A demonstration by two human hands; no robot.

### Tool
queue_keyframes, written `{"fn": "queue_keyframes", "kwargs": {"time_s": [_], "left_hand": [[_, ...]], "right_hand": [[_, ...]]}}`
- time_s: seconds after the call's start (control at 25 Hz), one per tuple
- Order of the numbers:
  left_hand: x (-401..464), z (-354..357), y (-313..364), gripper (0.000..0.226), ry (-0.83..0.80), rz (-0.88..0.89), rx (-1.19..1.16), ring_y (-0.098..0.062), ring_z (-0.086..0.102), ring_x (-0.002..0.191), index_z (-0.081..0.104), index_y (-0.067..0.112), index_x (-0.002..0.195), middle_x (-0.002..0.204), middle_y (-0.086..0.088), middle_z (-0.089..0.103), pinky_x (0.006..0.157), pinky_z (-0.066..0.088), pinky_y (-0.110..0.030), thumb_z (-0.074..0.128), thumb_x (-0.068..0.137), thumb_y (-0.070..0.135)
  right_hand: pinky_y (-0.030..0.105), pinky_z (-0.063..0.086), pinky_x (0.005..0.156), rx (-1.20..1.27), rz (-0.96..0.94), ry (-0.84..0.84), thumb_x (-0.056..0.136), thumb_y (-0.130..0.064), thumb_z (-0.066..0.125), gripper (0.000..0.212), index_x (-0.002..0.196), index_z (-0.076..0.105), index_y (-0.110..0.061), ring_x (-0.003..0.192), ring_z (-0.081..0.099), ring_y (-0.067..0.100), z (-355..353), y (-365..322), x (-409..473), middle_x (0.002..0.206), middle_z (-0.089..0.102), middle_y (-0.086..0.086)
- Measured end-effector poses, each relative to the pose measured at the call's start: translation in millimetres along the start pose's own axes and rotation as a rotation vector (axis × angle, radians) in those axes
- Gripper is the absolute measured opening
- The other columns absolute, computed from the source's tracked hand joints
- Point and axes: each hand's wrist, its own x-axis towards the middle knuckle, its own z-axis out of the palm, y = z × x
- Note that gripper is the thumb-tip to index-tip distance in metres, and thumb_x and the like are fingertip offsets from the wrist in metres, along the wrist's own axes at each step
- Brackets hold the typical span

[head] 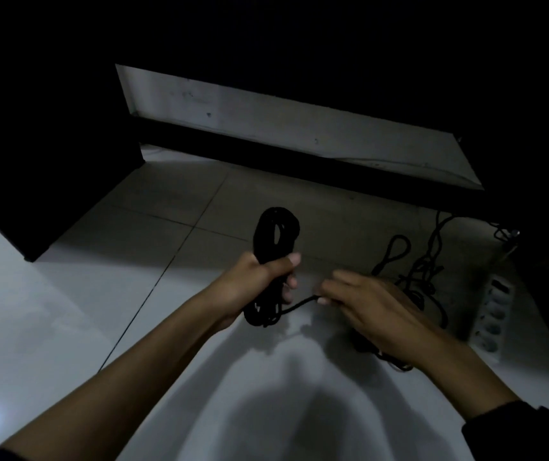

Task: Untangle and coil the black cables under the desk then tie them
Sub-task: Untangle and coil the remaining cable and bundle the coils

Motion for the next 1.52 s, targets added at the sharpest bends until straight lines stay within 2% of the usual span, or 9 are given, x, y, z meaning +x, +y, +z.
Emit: {"fn": "queue_keyframes", "kwargs": {"time_s": [0.12, 0.32, 0.44, 0.64, 0.8, 0.96, 1.12, 1.28, 1.52], "left_hand": [[-1.9, 10.8, -6.2, 0.029, -0.094, -0.03, 0.028, -0.024, 0.07, 0.092, 0.068, 0.005, 0.109, 0.099, -0.012, 0.073, 0.086, 0.054, -0.034, 0.056, 0.095, 0.027], [-2.0, 17.5, -10.5, 0.024, -0.056, -0.093, -0.044, -0.015, 0.057, 0.053, 0.064, 0.001, 0.098, 0.071, -0.01, 0.06, 0.053, 0.049, -0.026, 0.055, 0.096, 0.023], [0.0, 11.4, -8.4, 0.023, -0.046, -0.054, 0.099, -0.01, 0.052, 0.05, 0.064, 0.009, 0.087, 0.059, 0.0, 0.06, 0.051, 0.041, -0.021, 0.055, 0.096, 0.028], [1.8, -2.6, -10.2, 0.02, -0.079, -0.063, 0.04, -0.013, 0.045, 0.048, 0.054, 0.008, 0.093, 0.055, 0.0, 0.049, 0.051, 0.045, -0.026, 0.058, 0.094, 0.028], [-0.5, 4.3, -15.6, 0.029, -0.197, -0.074, 0.026, -0.01, 0.043, 0.047, 0.059, 0.019, 0.079, 0.055, 0.004, 0.04, 0.05, 0.047, -0.024, 0.068, 0.081, 0.046], [-2.6, 6.8, -18.9, 0.024, -0.242, -0.079, 0.002, -0.008, 0.04, 0.043, 0.061, 0.022, 0.071, 0.05, 0.005, 0.038, 0.049, 0.045, -0.024, 0.071, 0.083, 0.041], [-1.5, 1.6, -14.6, 0.026, -0.166, -0.025, -0.05, -0.011, 0.037, 0.042, 0.058, 0.02, 0.066, 0.049, 0.002, 0.037, 0.049, 0.043, -0.025, 0.07, 0.085, 0.034], [-3.0, -2.9, -15.9, 0.024, 0.013, -0.01, -0.134, -0.011, 0.035, 0.04, 0.052, 0.012, 0.074, 0.047, 0.001, 0.036, 0.045, 0.041, -0.024, 0.067, 0.088, 0.026], [-4.2, 12.6, -26.7, 0.024, 0.03, -0.025, -0.139, -0.012, 0.043, 0.043, 0.06, 0.004, 0.09, 0.049, -0.001, 0.043, 0.05, 0.046, -0.023, 0.064, 0.09, 0.028]], "right_hand": [[0.026, 0.036, 0.055, 0.125, 0.05, 0.026, 0.091, -0.04, 0.043, 0.017, 0.088, 0.056, -0.03, 0.062, 0.039, -0.003, -2.8, -0.3, 11.2, 0.078, 0.041, -0.019], [0.021, 0.048, 0.066, 0.195, 0.011, 0.013, 0.09, -0.035, 0.064, 0.015, 0.097, 0.063, -0.022, 0.079, 0.059, 0.0, 0.2, -8.5, 9.9, 0.087, 0.063, -0.014], [0.022, 0.043, 0.063, 0.217, 0.079, -0.003, 0.087, -0.051, 0.058, 0.028, 0.086, 0.056, -0.023, 0.071, 0.055, 0.003, -5.6, 1.7, 7.9, 0.074, 0.057, -0.013], [0.033, 0.037, 0.081, -0.036, 0.087, -0.045, 0.097, -0.05, 0.035, 0.03, 0.093, 0.055, -0.028, 0.086, 0.046, 0.014, -10.7, 17.4, 5.3, 0.089, 0.058, -0.01], [0.038, 0.041, 0.073, -0.029, 0.11, 0.01, 0.096, -0.048, 0.038, 0.029, 0.094, 0.057, -0.025, 0.085, 0.048, 0.017, -14.7, 12.1, 13.1, 0.092, 0.061, -0.005], [0.037, 0.046, 0.071, 0.041, 0.099, 0.028, 0.09, -0.039, 0.057, 0.02, 0.098, 0.057, -0.021, 0.089, 0.054, 0.016, -24.8, 20.5, 15.4, 0.096, 0.061, -0.004], [0.032, 0.043, 0.075, -0.071, 0.244, 0.155, 0.082, -0.025, 0.067, 0.025, 0.105, 0.063, -0.016, 0.098, 0.057, 0.024, -23.5, 33.2, 10.1, 0.104, 0.064, 0.002], [0.017, 0.032, 0.095, 0.146, 0.374, 0.303, 0.089, -0.02, 0.066, 0.029, 0.116, 0.068, -0.009, 0.119, 0.051, 0.022, -21.5, 39.0, 9.0, 0.125, 0.061, 0.005], [-0.003, 0.028, 0.079, 0.329, 0.391, 0.404, 0.094, -0.012, 0.057, 0.019, 0.108, 0.068, -0.005, 0.093, 0.052, 0.007, -7.9, 15.9, 14.1, 0.105, 0.057, 0.001]]}}
